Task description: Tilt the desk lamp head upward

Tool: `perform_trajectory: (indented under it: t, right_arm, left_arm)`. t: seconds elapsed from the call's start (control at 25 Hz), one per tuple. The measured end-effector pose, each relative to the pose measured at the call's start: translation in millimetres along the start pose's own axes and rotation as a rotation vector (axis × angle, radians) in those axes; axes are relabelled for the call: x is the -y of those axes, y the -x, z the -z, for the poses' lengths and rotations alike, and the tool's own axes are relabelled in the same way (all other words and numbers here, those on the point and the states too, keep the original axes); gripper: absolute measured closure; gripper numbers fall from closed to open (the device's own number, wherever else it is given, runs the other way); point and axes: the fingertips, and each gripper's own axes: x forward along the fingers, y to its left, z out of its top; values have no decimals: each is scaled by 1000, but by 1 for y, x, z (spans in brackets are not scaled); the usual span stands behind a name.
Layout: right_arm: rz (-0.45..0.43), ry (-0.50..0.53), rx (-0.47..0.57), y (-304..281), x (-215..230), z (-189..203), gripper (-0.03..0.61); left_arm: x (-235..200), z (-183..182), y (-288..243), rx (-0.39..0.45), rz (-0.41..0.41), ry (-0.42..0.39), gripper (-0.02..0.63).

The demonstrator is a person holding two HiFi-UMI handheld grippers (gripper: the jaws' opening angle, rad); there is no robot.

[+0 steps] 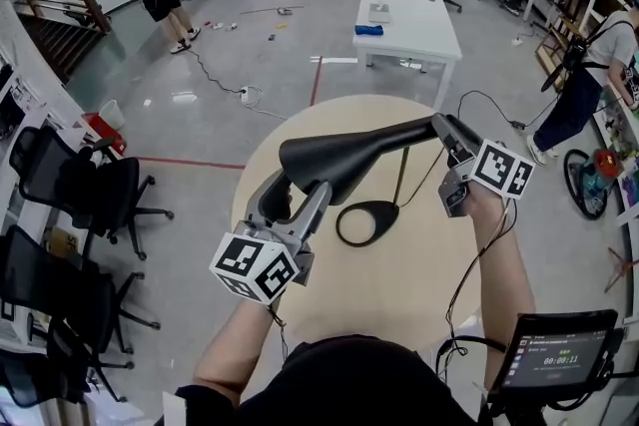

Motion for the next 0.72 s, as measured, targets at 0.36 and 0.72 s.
perform_trajectory:
  t: [0.36,0.72]
  right_arm:
    - [25,40,18,0,0,4,387]
    - [-10,-82,35,-3,5,11,387]
  left_arm:
    - [17,6,-5,-4,-33,-82,330]
    - [24,-18,-12,8,-9,-145,330]
